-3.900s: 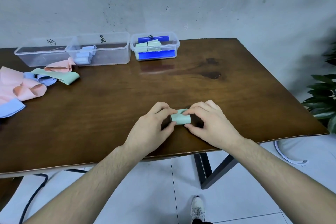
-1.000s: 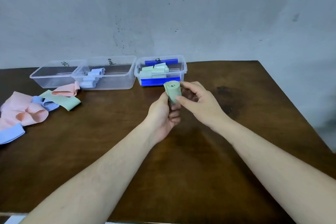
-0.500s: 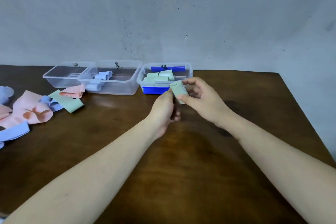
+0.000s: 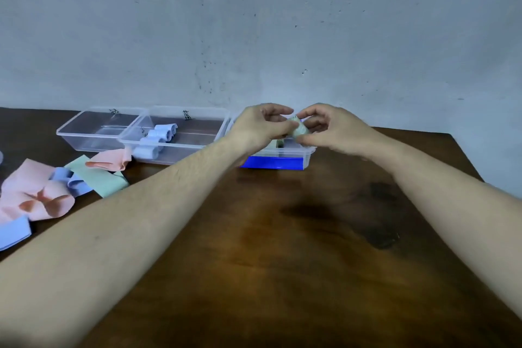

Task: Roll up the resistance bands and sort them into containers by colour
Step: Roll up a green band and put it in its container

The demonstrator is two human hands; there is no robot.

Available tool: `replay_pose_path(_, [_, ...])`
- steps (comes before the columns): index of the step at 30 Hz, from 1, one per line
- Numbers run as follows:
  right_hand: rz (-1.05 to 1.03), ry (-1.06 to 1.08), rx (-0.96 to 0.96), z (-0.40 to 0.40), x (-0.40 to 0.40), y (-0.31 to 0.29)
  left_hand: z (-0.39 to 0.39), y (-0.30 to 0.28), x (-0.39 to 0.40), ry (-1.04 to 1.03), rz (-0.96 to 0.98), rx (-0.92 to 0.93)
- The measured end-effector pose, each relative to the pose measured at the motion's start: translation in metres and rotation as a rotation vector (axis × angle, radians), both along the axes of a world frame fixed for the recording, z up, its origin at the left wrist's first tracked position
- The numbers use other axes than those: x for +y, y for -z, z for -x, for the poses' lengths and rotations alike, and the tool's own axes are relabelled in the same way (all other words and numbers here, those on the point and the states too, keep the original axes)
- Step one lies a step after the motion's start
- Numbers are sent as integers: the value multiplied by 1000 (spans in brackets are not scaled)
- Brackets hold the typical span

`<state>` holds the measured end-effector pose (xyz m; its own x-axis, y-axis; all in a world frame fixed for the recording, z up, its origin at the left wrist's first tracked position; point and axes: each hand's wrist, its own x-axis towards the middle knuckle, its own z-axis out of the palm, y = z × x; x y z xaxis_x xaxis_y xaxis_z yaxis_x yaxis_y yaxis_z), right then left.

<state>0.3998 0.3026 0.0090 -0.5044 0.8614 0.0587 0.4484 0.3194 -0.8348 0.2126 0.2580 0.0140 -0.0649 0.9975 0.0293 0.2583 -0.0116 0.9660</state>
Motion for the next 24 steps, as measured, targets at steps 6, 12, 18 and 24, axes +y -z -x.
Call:
replay_pose_path(6, [-104, 30, -87, 26, 27, -18, 16, -1, 34, 48, -66, 27])
replay_pose_path(12, [-120, 4, -342, 41, 44, -12, 33, 14, 54, 148, 35, -35])
replay_pose_path(18, [-87, 50, -331, 40, 65, -6, 55, 29, 81, 116, -106, 619])
replay_pose_path(24, [-163, -6, -575, 52, 88, 12, 53, 45, 95, 349, -223, 1101])
